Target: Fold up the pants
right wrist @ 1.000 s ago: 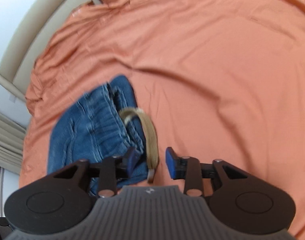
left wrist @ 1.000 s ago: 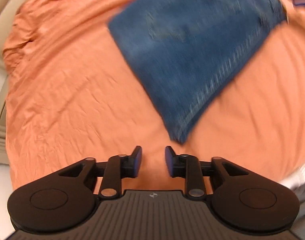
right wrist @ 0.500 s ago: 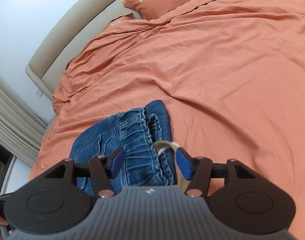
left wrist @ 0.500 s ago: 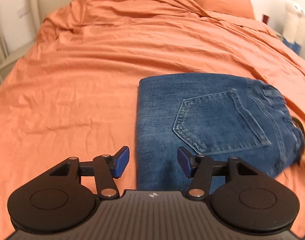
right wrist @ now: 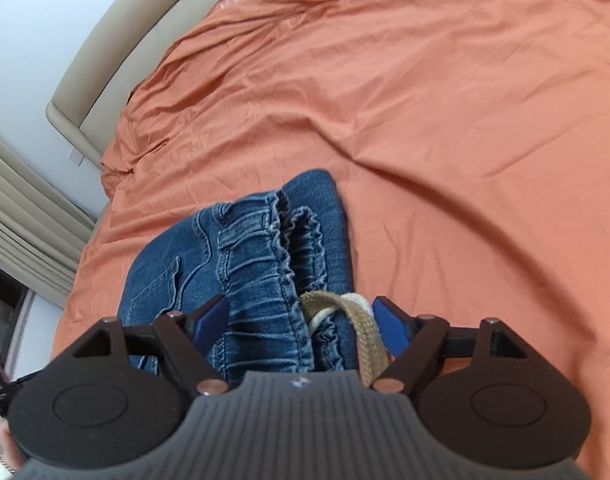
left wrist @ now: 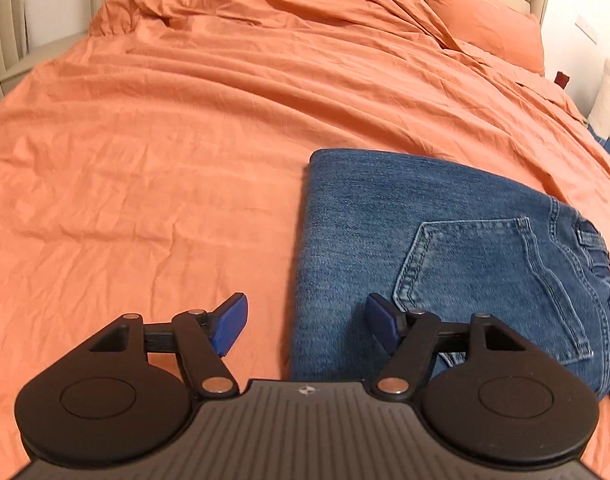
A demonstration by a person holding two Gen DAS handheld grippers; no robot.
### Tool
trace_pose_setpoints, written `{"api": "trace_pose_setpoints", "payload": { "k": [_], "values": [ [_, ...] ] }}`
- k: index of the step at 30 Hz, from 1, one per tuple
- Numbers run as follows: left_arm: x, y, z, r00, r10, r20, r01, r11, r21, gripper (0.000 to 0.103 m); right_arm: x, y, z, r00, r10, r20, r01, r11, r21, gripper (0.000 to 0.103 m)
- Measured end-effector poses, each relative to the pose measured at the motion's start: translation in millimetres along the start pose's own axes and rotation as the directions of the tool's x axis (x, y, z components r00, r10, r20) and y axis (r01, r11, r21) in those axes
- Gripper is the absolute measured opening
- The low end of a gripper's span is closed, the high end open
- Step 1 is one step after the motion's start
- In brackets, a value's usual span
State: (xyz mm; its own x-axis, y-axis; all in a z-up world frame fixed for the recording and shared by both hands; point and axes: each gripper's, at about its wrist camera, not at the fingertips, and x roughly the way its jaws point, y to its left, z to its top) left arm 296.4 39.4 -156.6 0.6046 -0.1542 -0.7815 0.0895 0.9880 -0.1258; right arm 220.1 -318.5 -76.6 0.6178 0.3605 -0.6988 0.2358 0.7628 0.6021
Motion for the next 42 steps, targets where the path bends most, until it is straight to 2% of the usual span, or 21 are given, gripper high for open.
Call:
{"api": "trace_pose_setpoints", "payload": {
  "k": [9,11,16,19,21,23,25,27,28,33,42],
  "values": [
    [21,17,6,0.995,-0.098,-0.016,0.097,0.993,-0.066,0.087,30,-20,14,0.995,0.081,-0.056,-0.076,0.993,0.094,0.076],
    [27,25,8,0.990,-0.140,-0.022,0.137,0.986,-0.100,0.087,37,-23,17,0.992,0.106,-0.065,-0.098,0.988,0.116,0.076],
    [43,41,12,0.967,-0.254,-0.028,0.244,0.949,-0.200,0.087,48,-26,22,0.983,0.162,-0.083,-0.150,0.980,0.131,0.065],
    [48,43,13,0.952,-0.304,-0.021,0.292,0.931,-0.220,0.074,50,-29,23,0.980,0.182,-0.085,-0.170,0.976,0.138,0.056],
    [49,41,12,0.944,-0.330,-0.019,0.318,0.921,-0.226,0.052,50,-29,22,0.977,0.195,-0.085,-0.181,0.973,0.144,0.048],
    [51,40,11,0.934,-0.357,-0.017,0.342,0.907,-0.244,0.038,49,-27,22,0.977,0.195,-0.081,-0.184,0.974,0.131,0.043],
    [50,38,12,0.939,-0.344,-0.013,0.331,0.912,-0.243,0.029,46,-20,22,0.981,0.181,-0.075,-0.173,0.980,0.093,0.038],
    [46,33,14,0.947,-0.322,0.002,0.314,0.920,-0.237,0.013,40,-14,22,0.984,0.166,-0.059,-0.162,0.985,0.062,0.032],
    [43,32,13,0.950,-0.311,0.013,0.305,0.923,-0.234,0.009,37,-12,22,0.986,0.158,-0.051,-0.155,0.987,0.051,0.031],
    [21,21,14,0.962,-0.261,0.075,0.271,0.944,-0.188,0.006,22,3,20,0.992,0.127,-0.007,-0.127,0.992,-0.005,0.023],
    [-43,10,17,0.958,-0.224,0.180,0.249,0.960,-0.131,0.006,-29,44,8,0.985,0.146,0.088,-0.139,0.987,-0.081,0.018]
  ]
}}
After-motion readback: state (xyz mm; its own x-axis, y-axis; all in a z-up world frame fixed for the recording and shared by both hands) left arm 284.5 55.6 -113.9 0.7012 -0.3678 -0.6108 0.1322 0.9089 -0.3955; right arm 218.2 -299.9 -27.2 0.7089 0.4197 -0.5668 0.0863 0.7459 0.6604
